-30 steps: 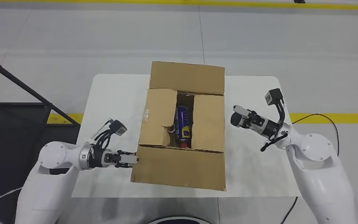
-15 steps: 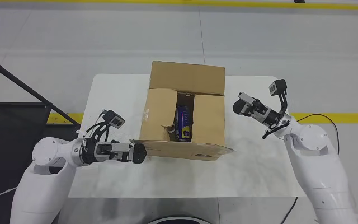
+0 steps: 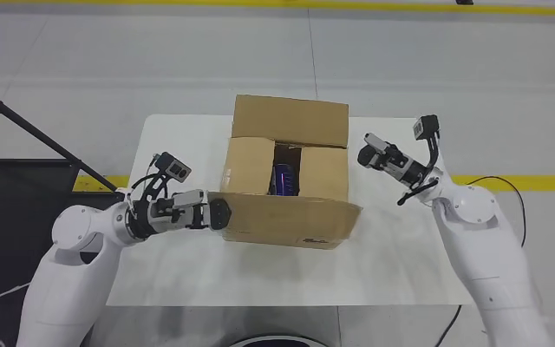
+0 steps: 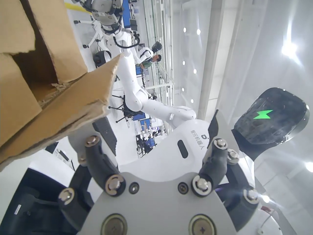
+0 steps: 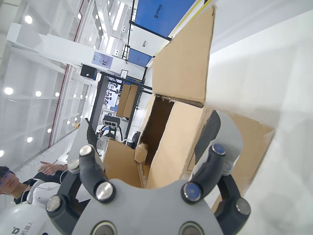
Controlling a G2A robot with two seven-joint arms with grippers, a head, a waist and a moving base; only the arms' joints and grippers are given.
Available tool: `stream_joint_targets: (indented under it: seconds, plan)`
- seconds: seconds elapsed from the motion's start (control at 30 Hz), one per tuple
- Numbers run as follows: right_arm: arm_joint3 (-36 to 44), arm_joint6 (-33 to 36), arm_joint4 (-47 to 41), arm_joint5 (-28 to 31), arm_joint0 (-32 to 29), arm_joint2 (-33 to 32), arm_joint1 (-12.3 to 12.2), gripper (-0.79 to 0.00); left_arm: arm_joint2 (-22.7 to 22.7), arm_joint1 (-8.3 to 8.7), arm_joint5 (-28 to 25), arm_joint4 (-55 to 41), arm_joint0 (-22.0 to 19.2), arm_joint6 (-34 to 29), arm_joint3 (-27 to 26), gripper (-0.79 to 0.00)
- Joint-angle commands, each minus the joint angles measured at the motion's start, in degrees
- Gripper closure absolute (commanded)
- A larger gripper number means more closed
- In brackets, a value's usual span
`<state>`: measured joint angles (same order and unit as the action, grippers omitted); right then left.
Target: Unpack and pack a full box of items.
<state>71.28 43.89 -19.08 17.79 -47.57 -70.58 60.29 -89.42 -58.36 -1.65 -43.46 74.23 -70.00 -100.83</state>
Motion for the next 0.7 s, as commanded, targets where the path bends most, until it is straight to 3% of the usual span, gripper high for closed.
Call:
stream_joint_targets:
  seconds: [0.0, 0.37, 0.67]
  plan:
    - [-4.77, -2.00, 0.63, 1.60, 3.05, 2.10, 0.81, -0.785, 0.09, -0.02, 0.20, 0.62, 0.26, 2.30, -0.60, -0.785]
    - [-24.32, -3.88, -2.06, 7.36, 16.18, 12.40, 6.28, -0.785, 3.38, -0.33, -1.83, 8.70, 1.40, 12.64, -3.95, -0.785]
    - [-33.47, 5.73, -11.55, 10.90, 21.55, 15.27, 9.86, -0.785, 5.34, -0.52, -1.54, 11.04, 0.68, 16.08, -4.61, -0.785]
